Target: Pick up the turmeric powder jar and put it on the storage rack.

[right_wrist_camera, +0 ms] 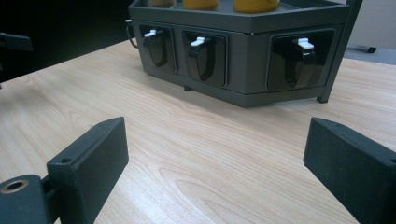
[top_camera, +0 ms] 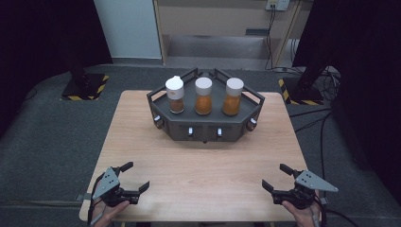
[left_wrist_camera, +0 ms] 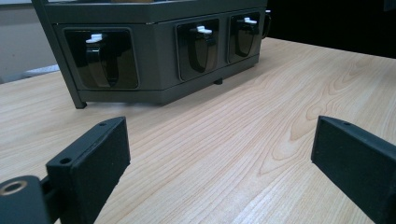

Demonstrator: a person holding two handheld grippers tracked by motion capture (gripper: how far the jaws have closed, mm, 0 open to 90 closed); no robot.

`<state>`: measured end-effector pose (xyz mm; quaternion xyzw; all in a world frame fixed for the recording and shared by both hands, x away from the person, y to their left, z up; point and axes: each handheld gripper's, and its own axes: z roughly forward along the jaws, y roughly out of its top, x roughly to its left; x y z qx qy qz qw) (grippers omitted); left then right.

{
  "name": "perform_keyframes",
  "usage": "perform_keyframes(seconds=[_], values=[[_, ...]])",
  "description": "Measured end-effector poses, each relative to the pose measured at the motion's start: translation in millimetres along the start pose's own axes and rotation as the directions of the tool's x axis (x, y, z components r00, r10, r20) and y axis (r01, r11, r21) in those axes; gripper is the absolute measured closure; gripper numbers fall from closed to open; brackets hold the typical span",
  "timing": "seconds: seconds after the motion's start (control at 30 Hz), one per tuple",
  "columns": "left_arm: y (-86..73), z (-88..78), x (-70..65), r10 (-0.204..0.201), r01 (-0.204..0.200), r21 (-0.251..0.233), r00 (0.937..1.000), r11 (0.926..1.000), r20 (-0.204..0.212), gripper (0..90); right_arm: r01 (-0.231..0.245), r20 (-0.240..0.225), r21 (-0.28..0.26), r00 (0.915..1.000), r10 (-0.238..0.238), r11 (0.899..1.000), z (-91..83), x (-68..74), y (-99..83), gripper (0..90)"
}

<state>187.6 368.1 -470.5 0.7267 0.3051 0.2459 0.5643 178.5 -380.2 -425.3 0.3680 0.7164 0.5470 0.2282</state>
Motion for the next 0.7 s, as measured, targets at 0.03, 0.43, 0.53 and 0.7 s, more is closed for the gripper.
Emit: perform_keyframes(seconds=[0.03, 0.43, 0.53, 0.7], values=[[-0.1, -0.1, 0.0, 0.0, 0.0, -0.001, 1.0, 1.0, 0.0, 3.5, 0.0, 0.001, 0.001, 1.0, 0.0, 1.0, -0.1, -0.1, 0.0, 6.5], [-0.2, 0.1, -0.2, 0.0, 0.0, -0.003, 1.0, 1.0, 0.002, 3.5, -0.001, 0.001, 0.003, 1.0, 0.001, 1.0, -0.2, 0.0, 0.0, 6.6], [-0.2, 0.0, -0.2, 0.001, -0.001, -0.004, 1.0, 1.0, 0.003, 3.5, -0.002, 0.002, 0.002, 1.0, 0.002, 1.0, -0.3, 0.1, 0.0, 6.6], [-0.3, 0.1, -0.1, 0.001, -0.001, -0.005, 1.0, 1.0, 0.003, 3.5, -0.001, 0.003, 0.001, 1.0, 0.001, 1.0, -0.3, -0.2, -0.4, 6.6]])
